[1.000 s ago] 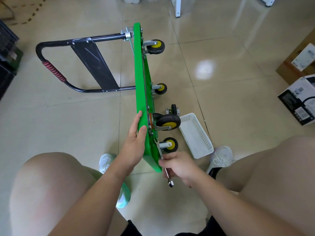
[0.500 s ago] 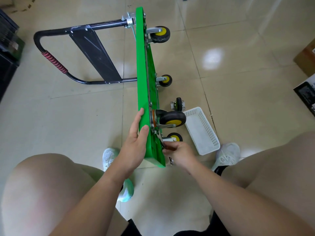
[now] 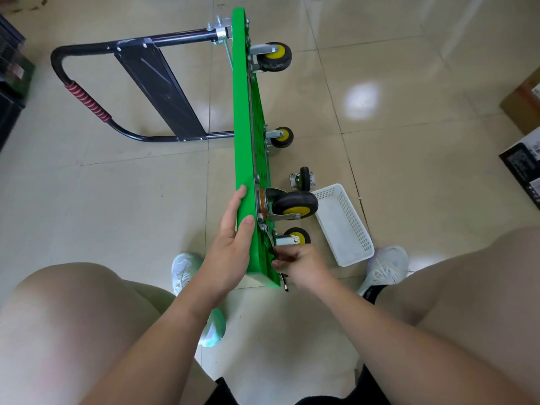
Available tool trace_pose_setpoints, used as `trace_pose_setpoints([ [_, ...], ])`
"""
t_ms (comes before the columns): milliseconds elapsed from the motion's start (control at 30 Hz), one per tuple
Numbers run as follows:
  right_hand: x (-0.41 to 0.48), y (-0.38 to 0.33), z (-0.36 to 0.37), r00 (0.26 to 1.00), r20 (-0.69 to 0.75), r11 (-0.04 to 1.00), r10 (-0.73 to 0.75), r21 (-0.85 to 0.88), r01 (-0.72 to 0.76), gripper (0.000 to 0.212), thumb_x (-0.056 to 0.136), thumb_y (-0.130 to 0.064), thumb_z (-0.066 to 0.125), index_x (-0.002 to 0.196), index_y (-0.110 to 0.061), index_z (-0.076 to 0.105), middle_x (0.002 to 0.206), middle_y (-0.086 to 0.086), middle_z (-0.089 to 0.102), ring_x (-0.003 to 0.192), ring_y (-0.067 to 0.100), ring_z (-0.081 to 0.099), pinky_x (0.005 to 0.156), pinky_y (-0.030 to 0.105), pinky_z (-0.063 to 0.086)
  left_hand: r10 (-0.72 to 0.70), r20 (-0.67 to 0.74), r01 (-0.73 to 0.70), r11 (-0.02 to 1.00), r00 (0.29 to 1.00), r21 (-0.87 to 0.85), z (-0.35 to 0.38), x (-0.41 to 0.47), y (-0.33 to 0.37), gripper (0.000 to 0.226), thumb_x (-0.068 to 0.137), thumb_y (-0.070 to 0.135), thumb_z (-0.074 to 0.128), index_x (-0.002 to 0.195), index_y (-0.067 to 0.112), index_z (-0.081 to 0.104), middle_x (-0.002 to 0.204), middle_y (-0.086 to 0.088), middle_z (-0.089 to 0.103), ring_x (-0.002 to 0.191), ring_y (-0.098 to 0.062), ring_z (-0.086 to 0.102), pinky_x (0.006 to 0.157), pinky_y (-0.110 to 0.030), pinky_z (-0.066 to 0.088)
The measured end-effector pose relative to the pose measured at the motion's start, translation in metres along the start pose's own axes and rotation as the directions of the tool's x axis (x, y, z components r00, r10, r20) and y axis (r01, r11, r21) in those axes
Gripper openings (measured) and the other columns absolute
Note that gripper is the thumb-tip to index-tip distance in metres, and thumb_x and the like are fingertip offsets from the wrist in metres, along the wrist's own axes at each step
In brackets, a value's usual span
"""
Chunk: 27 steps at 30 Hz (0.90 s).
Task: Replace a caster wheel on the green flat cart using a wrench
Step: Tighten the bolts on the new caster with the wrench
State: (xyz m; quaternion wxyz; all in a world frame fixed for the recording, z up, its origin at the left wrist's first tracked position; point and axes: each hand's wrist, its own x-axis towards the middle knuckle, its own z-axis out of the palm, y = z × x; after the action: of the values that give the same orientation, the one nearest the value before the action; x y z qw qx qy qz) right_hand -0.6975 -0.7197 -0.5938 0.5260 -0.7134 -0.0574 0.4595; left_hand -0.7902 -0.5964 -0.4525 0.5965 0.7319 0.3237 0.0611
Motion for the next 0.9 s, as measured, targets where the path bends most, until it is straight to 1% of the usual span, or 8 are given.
trace_pose_setpoints([
  [67, -0.009, -0.008, -0.002, 1.000, 0.022, 0.998, -0.009, -0.056, 0.010, 0.039, 0.080, -0.010, 0.081, 0.118, -0.014, 0.075, 0.102, -0.003, 0.078, 0.099, 0.016, 0.073, 0.100, 0.036, 0.054, 0.010, -0.001, -0.010, 1.000, 1.000, 0.001, 0.000, 0.000, 0.000, 0.050, 0.112, 0.030, 0.038, 0.153, 0.058, 0.029, 0.139, 0.049, 0.031, 0.126, 0.035, 0.029, 0.126, -0.026, 0.023],
  [133, -0.018, -0.017, -0.002, 0.999, 0.040, 0.996, -0.007, -0.092, 0.010, 0.032, 0.081, -0.012, 0.080, 0.113, -0.014, 0.076, 0.096, 0.002, 0.078, 0.093, 0.022, 0.074, 0.091, 0.034, 0.058, 0.022, -0.003, -0.022, 1.000, 1.000, -0.017, 0.001, 0.001, -0.001, 0.050, 0.112, 0.030, 0.038, 0.153, 0.058, 0.029, 0.146, 0.042, 0.036, 0.134, 0.027, 0.032, 0.127, -0.030, 0.025],
  [300, -0.044, -0.046, 0.004, 0.995, 0.094, 0.998, 0.045, -0.049, -0.041, 0.013, 0.083, -0.009, 0.078, 0.096, -0.008, 0.078, 0.083, 0.021, 0.076, 0.075, 0.039, 0.074, 0.078, 0.049, 0.062, 0.028, -0.027, -0.029, 0.999, 0.999, -0.037, 0.002, 0.001, -0.006, 0.047, 0.109, 0.040, 0.040, 0.145, 0.070, 0.031, 0.158, 0.027, 0.036, 0.146, 0.007, 0.035, 0.127, -0.038, 0.027],
  [400, -0.054, -0.061, 0.005, 0.994, 0.074, 0.996, 0.082, 0.018, -0.084, 0.024, 0.075, -0.019, 0.084, 0.092, -0.003, 0.076, 0.080, 0.018, 0.076, 0.071, 0.035, 0.074, 0.079, 0.052, 0.062, 0.031, -0.027, -0.032, 0.998, 0.999, -0.053, 0.003, 0.000, -0.004, 0.048, 0.112, 0.034, 0.039, 0.145, 0.068, 0.032, 0.159, 0.025, 0.036, 0.147, 0.003, 0.035, 0.128, -0.038, 0.026],
  [467, -0.059, -0.072, 0.004, 0.992, 0.071, 0.990, 0.102, 0.092, -0.108, 0.034, 0.074, -0.021, 0.086, 0.096, 0.002, 0.074, 0.076, 0.015, 0.075, 0.065, 0.030, 0.073, 0.069, 0.045, 0.063, 0.034, -0.028, -0.036, 0.997, 0.999, -0.064, 0.004, -0.001, -0.002, 0.049, 0.113, 0.028, 0.037, 0.154, 0.055, 0.031, 0.159, 0.023, 0.037, 0.146, 0.005, 0.034, 0.128, -0.033, 0.024],
  [567, -0.068, -0.085, 0.000, 0.987, 0.078, 0.963, 0.139, 0.221, -0.153, 0.027, 0.087, -0.010, 0.076, 0.102, 0.010, 0.067, 0.067, 0.012, 0.069, 0.051, 0.021, 0.066, 0.050, 0.028, 0.054, 0.043, -0.030, -0.045, 0.996, 0.999, -0.072, 0.005, -0.003, 0.000, 0.049, 0.114, 0.026, 0.037, 0.156, 0.050, 0.031, 0.156, 0.023, 0.039, 0.143, 0.009, 0.036, 0.127, -0.029, 0.023],
  [733, -0.080, -0.085, -0.008, 0.971, 0.163, 0.960, 0.174, 0.192, -0.204, 0.012, 0.091, -0.007, 0.070, 0.094, 0.004, 0.067, 0.063, 0.010, 0.065, 0.048, 0.018, 0.061, 0.050, 0.028, 0.055, 0.024, -0.047, -0.028, 0.996, 0.999, -0.085, 0.004, 0.000, -0.005, 0.047, 0.111, 0.035, 0.039, 0.140, 0.072, 0.036, 0.158, 0.022, 0.042, 0.146, 0.000, 0.040, 0.126, -0.039, 0.029],
  [900, -0.079, -0.062, -0.018, 0.981, 0.112, 0.979, 0.159, 0.110, -0.171, 0.018, 0.090, -0.003, 0.071, 0.105, 0.006, 0.069, 0.080, 0.015, 0.069, 0.061, 0.023, 0.066, 0.062, 0.036, 0.062, 0.014, -0.041, -0.018, 0.996, 0.999, -0.090, 0.005, 0.001, -0.004, 0.048, 0.113, 0.031, 0.037, 0.151, 0.060, 0.034, 0.156, 0.023, 0.043, 0.144, -0.001, 0.042, 0.125, -0.038, 0.032],
])
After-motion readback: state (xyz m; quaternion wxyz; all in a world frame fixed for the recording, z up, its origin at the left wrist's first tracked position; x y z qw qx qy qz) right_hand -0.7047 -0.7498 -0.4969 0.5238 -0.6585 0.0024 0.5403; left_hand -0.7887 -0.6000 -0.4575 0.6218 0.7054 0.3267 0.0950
